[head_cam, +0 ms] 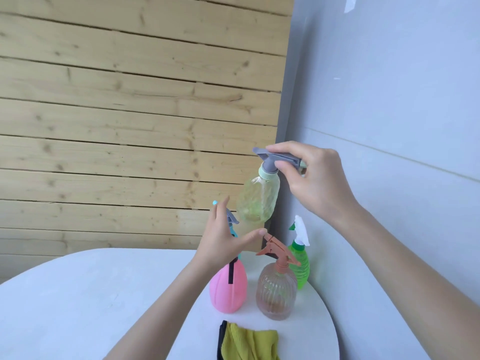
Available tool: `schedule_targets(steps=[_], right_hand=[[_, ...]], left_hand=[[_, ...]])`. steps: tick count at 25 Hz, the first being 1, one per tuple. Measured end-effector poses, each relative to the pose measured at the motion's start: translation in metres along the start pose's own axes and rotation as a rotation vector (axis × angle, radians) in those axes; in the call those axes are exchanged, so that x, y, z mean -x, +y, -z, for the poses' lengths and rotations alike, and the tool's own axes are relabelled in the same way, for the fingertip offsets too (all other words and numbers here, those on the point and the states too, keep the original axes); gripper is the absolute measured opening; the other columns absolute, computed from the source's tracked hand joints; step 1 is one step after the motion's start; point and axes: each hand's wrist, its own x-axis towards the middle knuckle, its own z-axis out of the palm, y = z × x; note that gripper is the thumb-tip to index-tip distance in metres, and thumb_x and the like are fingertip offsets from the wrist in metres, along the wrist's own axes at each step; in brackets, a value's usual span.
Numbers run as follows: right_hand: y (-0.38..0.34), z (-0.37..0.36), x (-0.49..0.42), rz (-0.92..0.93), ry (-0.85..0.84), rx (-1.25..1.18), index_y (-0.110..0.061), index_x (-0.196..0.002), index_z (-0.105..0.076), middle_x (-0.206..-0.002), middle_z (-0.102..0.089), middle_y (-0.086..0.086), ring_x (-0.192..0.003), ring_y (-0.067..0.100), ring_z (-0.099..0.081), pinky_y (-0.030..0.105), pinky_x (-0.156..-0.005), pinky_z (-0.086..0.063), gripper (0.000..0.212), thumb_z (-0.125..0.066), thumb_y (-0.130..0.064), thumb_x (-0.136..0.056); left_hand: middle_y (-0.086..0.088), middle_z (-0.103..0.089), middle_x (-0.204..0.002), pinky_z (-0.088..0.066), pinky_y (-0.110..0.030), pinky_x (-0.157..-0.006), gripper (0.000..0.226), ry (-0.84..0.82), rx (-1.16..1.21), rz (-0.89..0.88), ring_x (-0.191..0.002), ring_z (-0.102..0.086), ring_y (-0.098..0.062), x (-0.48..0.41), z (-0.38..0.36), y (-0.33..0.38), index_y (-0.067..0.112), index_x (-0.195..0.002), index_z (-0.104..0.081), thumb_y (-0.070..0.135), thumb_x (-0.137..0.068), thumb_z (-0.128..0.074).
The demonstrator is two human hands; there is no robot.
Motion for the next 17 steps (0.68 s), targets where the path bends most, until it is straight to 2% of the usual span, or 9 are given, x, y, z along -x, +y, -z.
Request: schedule_targets(steps=[1,4,7,10,12,14,17], right_hand=[[-0.012,0.007,0.001,0.021,0.014,-0.02,-0.023,-0.105,-0.073,-0.089,-0.071,-0.012,-0.079,0.006,-0.058,0.01,-0.064,-0.042,0.028,-0.062,-0.006,-0.086],[-0.048,0.026,0.008,0.051,0.04,-0.099,-0.022,-0.105,-0.072,-0.09,-0.071,-0.014,-0.079,0.001,-0.061,0.008,-0.066,-0.041,0.026,-0.064,-0.007,-0.086],[-0.072,0.035,0.013,-0.014,0.04,-0.22,-0.021,-0.105,-0.072,-0.085,-0.068,-0.019,-0.069,-0.006,-0.06,0.007,-0.067,-0.041,0.025,-0.065,-0.006,-0.086],[-0.093,0.039,0.024,-0.076,0.043,-0.333,-0.023,-0.105,-0.072,-0.091,-0.072,-0.015,-0.077,-0.001,-0.063,0.022,-0.08,-0.051,0.024,-0.067,-0.009,-0.086],[-0.105,0.039,0.03,-0.098,0.028,-0.407,-0.024,-0.104,-0.072,-0.095,-0.073,-0.011,-0.077,0.004,-0.065,0.028,-0.082,-0.054,0.024,-0.066,-0.009,-0.086],[-0.112,0.04,0.031,-0.143,-0.037,-0.463,-0.027,-0.103,-0.07,-0.099,-0.073,-0.009,-0.075,0.009,-0.068,0.031,-0.08,-0.056,0.024,-0.065,-0.009,-0.087],[-0.113,0.039,0.027,-0.263,-0.245,-0.463,-0.028,-0.11,-0.062,-0.108,-0.069,-0.005,-0.082,0.012,-0.071,0.039,-0.085,-0.056,0.026,-0.066,-0.018,-0.087]], left_hand=[[0.01,-0.027,-0.136,-0.02,-0.002,-0.088,0.108,0.023,0.011,-0.045,-0.117,-0.027,0.007,0.001,0.006,0.012,0.017,-0.15,-0.014,0.044,-0.069,-0.08],[0.002,-0.023,-0.148,-0.019,-0.015,-0.1,0.118,0.142,-0.028,-0.177,-0.137,-0.021,-0.006,0.012,0.022,0.042,0.017,-0.151,-0.011,0.044,-0.062,-0.084],[-0.001,-0.026,-0.15,-0.025,-0.022,-0.104,0.119,0.232,-0.113,-0.218,-0.138,-0.024,-0.012,0.024,0.035,0.059,0.014,-0.149,-0.016,0.05,-0.059,-0.084],[0.002,-0.036,-0.146,-0.034,-0.036,-0.107,0.114,0.325,-0.172,-0.187,-0.134,-0.032,-0.015,0.041,0.05,0.065,0.016,-0.147,-0.023,0.053,-0.058,-0.083],[0.002,-0.044,-0.138,-0.037,-0.042,-0.102,0.104,0.406,-0.218,-0.169,-0.129,-0.039,-0.017,0.051,0.061,0.065,0.017,-0.142,-0.031,0.054,-0.059,-0.082],[0.001,-0.052,-0.126,-0.038,-0.042,-0.098,0.091,0.481,-0.306,-0.173,-0.12,-0.046,-0.02,0.059,0.073,0.063,0.016,-0.135,-0.039,0.052,-0.062,-0.08],[0.001,-0.057,-0.116,-0.036,-0.039,-0.093,0.074,0.533,-0.45,-0.198,-0.108,-0.052,-0.024,0.072,0.092,0.058,0.015,-0.127,-0.047,0.042,-0.067,-0.079]])
